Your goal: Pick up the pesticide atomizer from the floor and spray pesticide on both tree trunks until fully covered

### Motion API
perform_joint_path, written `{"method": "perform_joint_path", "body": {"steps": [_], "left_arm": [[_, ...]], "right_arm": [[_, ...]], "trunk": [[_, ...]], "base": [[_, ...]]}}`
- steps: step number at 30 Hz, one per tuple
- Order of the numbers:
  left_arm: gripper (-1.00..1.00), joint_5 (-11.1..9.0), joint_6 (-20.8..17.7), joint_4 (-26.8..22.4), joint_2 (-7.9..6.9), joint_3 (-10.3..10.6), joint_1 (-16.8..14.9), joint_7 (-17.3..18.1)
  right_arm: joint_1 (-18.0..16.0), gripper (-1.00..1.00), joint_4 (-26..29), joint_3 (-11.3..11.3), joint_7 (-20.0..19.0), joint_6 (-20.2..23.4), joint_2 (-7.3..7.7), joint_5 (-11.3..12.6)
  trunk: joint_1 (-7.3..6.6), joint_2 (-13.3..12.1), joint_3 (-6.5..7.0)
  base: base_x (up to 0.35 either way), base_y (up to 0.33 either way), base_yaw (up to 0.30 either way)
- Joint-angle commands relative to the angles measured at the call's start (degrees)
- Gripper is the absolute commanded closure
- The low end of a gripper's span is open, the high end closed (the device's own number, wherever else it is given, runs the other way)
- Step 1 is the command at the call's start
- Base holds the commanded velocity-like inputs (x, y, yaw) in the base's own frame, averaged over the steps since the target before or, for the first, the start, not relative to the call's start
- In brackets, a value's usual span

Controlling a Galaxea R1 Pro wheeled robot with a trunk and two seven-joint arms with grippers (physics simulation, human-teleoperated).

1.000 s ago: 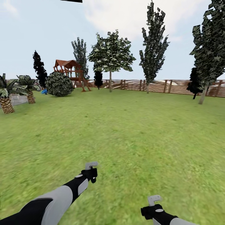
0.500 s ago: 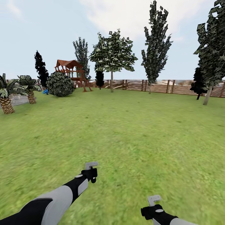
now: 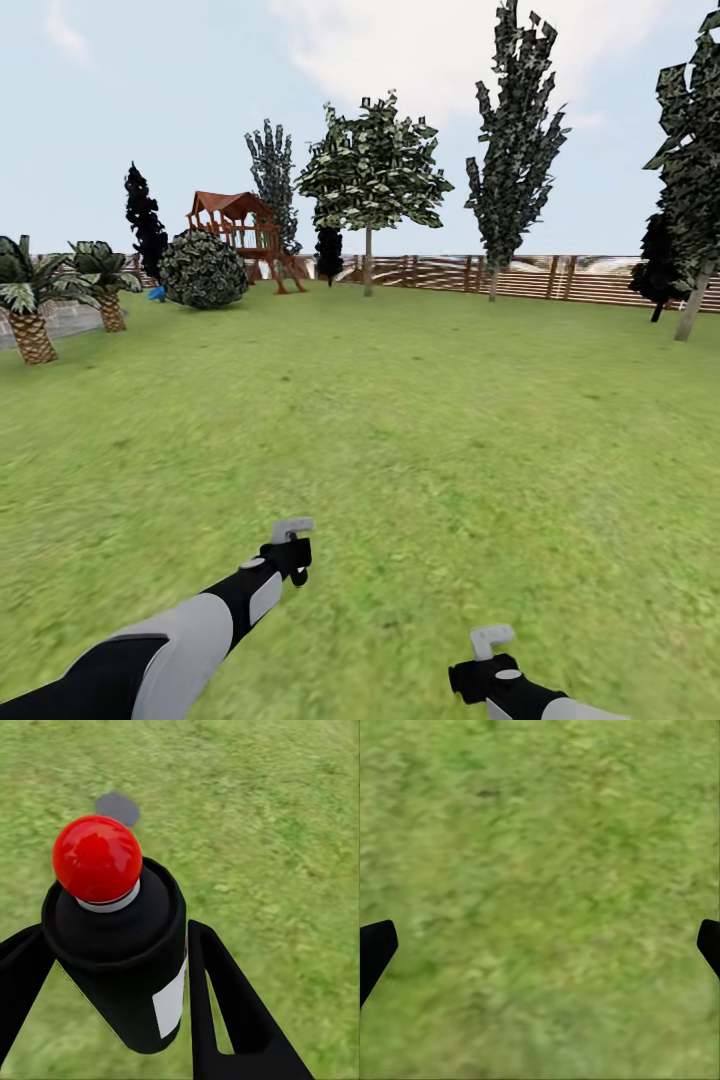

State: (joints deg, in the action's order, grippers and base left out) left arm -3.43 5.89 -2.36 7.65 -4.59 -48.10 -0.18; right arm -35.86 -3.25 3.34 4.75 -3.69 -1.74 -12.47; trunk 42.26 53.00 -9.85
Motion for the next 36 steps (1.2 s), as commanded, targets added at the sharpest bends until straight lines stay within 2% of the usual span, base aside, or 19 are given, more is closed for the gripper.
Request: {"method": "perform_joint_path", "body": {"steps": [1, 36], "left_arm": [[1.0, 0.01, 0.0, -0.01, 0.0, 0.02, -0.03, 0.0], [1.0, 0.01, 0.09, -0.01, 0.18, -0.07, -0.03, 0.0]], "right_arm": [[0.0, -1.0, 0.0, 0.0, 0.0, 0.0, -0.01, 0.0], [0.0, -1.0, 0.0, 0.0, 0.0, 0.0, -0.02, 0.0]], "trunk": [[0.0, 0.0, 0.0], [0.0, 0.0, 0.0]], "base": [[0.35, 0.0, 0.0], [0.35, 0.0, 0.0]]}}
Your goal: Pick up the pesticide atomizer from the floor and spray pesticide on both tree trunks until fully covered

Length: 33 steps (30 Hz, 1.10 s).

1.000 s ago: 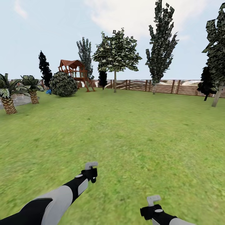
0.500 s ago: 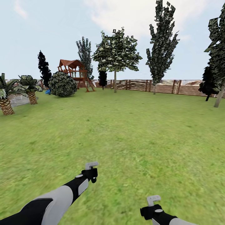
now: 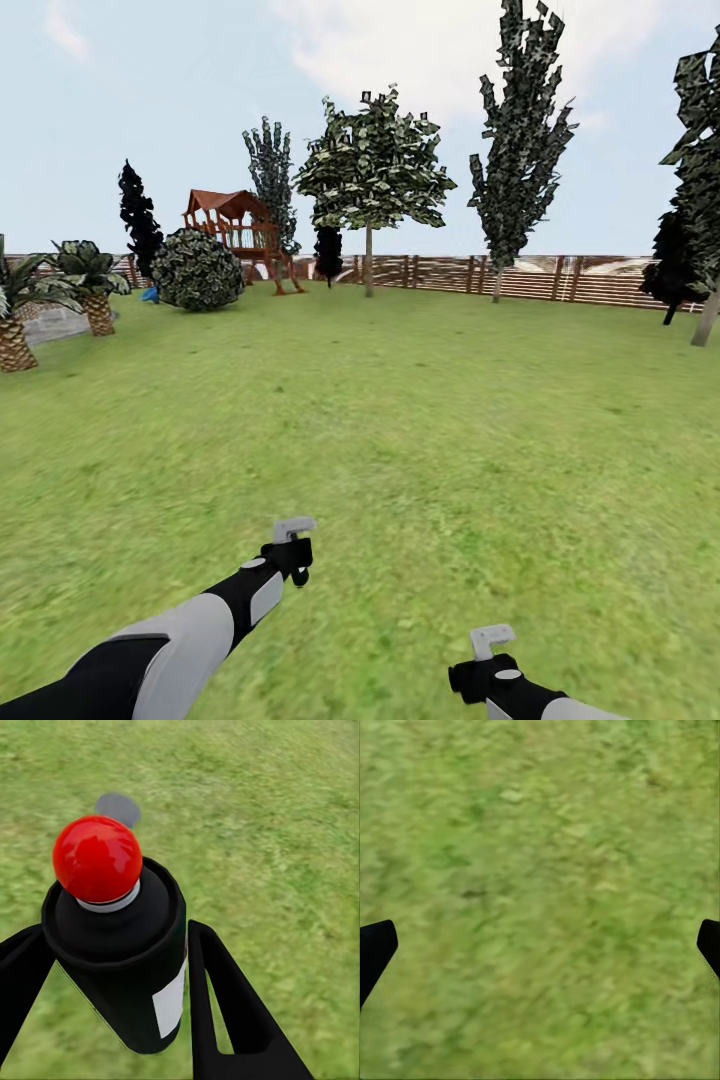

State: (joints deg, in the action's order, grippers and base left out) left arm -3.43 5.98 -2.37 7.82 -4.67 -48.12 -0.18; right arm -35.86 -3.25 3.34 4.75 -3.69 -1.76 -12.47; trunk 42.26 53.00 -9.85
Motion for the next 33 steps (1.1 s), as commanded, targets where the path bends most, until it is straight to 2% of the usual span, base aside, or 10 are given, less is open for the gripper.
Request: {"method": "perform_joint_path", "body": {"steps": [1, 33], "left_arm": [[1.0, 0.0, 0.0, -0.01, 0.0, 0.01, 0.0, 0.0], [1.0, 0.0, 0.0, -0.01, 0.0, 0.01, -0.01, 0.0]], "right_arm": [[0.0, -1.0, 0.0, 0.0, 0.0, 0.0, 0.0, 0.0], [0.0, -1.0, 0.0, 0.0, 0.0, 0.0, 0.0, 0.0]], "trunk": [[0.0, 0.0, 0.0], [0.0, 0.0, 0.0]], "base": [[0.35, 0.0, 0.0], [0.35, 0.0, 0.0]]}}
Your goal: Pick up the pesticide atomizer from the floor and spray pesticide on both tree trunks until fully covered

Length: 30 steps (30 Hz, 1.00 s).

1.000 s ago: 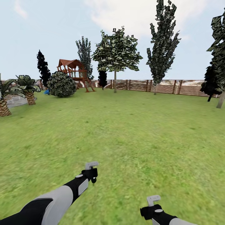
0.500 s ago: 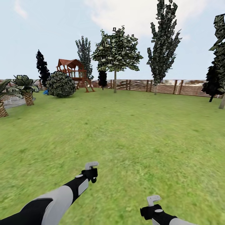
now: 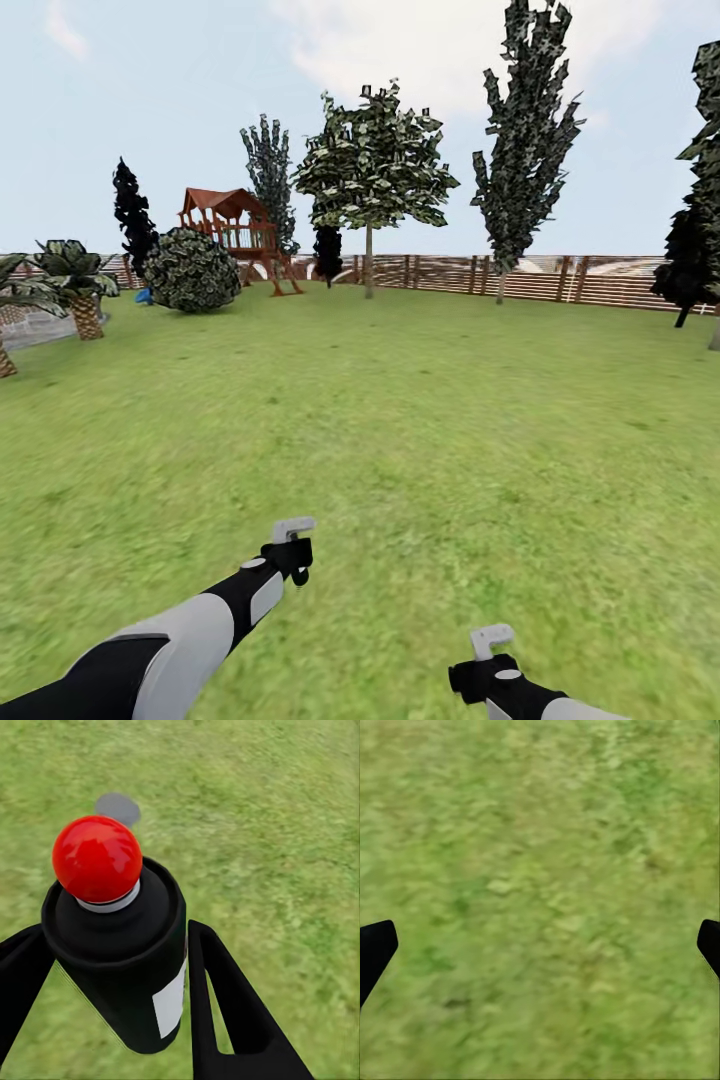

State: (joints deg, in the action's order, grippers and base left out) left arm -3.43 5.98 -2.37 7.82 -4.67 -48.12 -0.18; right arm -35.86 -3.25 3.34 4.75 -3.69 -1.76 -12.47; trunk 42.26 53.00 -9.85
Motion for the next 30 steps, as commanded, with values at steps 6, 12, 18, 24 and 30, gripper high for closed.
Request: {"method": "perform_joint_path", "body": {"steps": [6, 12, 18, 24, 30], "left_arm": [[1.0, 0.01, 0.0, -0.01, 0.0, 0.01, 0.0, 0.0], [1.0, 0.01, 0.0, -0.01, -0.06, 0.01, -0.01, 0.0], [1.0, 0.01, 0.0, 0.13, -0.09, 0.01, -0.01, 0.0], [1.0, 0.07, 0.0, 0.31, -0.14, -0.07, 0.02, 0.0], [1.0, 0.09, 0.0, 0.34, -0.17, -0.06, 0.02, 0.0]], "right_arm": [[0.0, -1.0, 0.0, 0.0, 0.0, 0.0, 0.08, 0.01], [0.0, -1.0, 0.08, -0.1, 0.0, -0.03, 0.41, 0.05], [0.0, -1.0, 0.01, -0.24, 0.0, 0.0, 0.18, -0.01], [0.0, -1.0, 0.0, -0.2, 0.0, 0.0, 0.19, 0.01], [0.0, -1.0, 0.0, -0.19, 0.0, -0.01, 0.26, 0.02]], "trunk": [[0.0, 0.0, 0.0], [0.0, 0.0, 0.0], [0.0, 0.0, 0.0], [0.0, 0.0, 0.0], [0.0, 0.0, 0.0]], "base": [[0.35, 0.0, 0.0], [0.35, 0.0, 0.0], [0.35, 0.0, 0.0], [0.35, 0.0, 0.0], [0.35, 0.0, 0.0]]}}
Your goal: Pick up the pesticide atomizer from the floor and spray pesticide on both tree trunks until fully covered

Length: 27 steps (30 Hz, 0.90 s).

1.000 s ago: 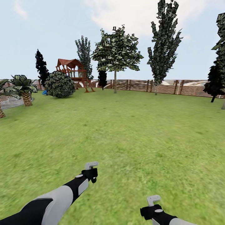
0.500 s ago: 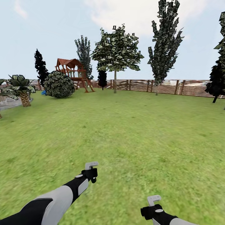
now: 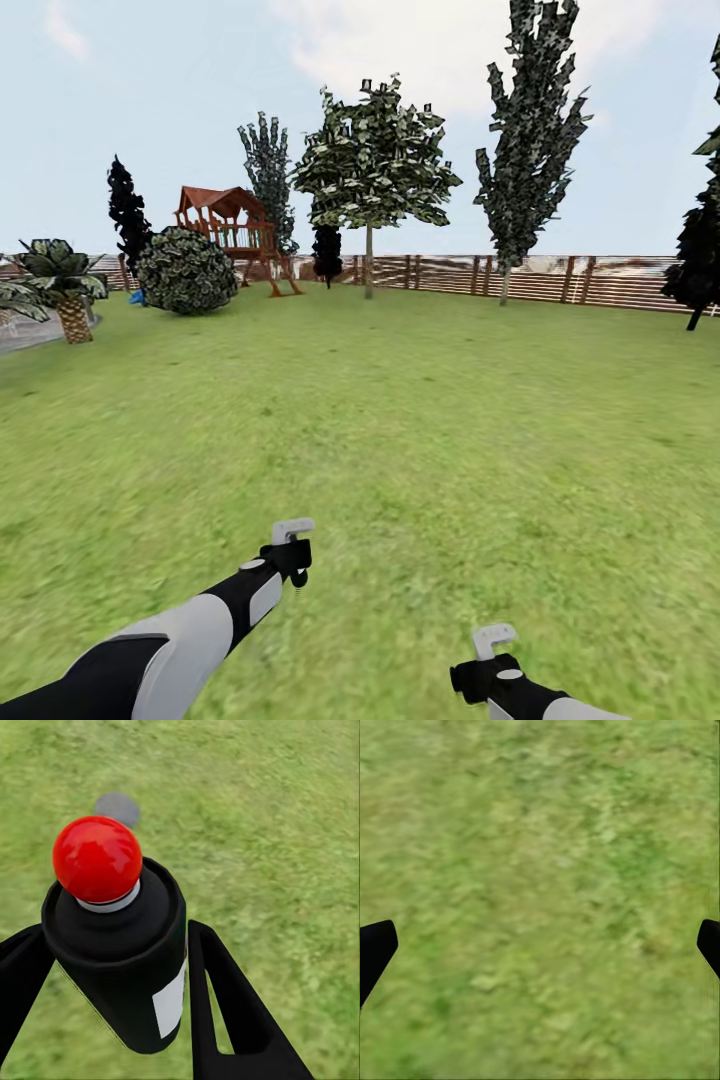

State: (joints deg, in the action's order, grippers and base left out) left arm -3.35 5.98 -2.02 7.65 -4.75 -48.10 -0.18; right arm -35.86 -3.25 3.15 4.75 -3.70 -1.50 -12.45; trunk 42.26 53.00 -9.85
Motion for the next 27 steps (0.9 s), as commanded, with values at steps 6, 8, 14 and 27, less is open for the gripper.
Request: {"method": "perform_joint_path", "body": {"steps": [6, 8, 14, 27], "left_arm": [[1.0, -0.03, 0.0, -0.01, 0.0, 0.06, -0.02, 0.0], [1.0, -0.04, 0.0, -0.01, 0.01, 0.08, -0.05, 0.0], [1.0, -0.08, 0.0, -0.01, 0.0, 0.09, -0.01, 0.0], [1.0, -0.08, 0.0, -0.01, 0.03, 0.09, -0.01, 0.0]], "right_arm": [[0.0, -1.0, 0.0, -0.02, 0.0, 0.0, -0.07, -0.03], [0.0, -1.0, 0.0, -0.04, 0.0, 0.01, -0.08, -0.03], [0.0, -1.0, 0.0, -0.07, 0.0, 0.01, -0.08, -0.02], [0.0, -1.0, 0.0, -0.07, 0.0, 0.01, -0.09, -0.03]], "trunk": [[0.0, 0.0, 0.0], [0.0, 0.0, 0.0], [0.0, 0.0, 0.0], [0.0, 0.0, 0.0]], "base": [[0.35, 0.0, 0.0], [0.35, 0.0, 0.0], [0.35, 0.0, 0.0], [0.35, 0.0, 0.0]]}}
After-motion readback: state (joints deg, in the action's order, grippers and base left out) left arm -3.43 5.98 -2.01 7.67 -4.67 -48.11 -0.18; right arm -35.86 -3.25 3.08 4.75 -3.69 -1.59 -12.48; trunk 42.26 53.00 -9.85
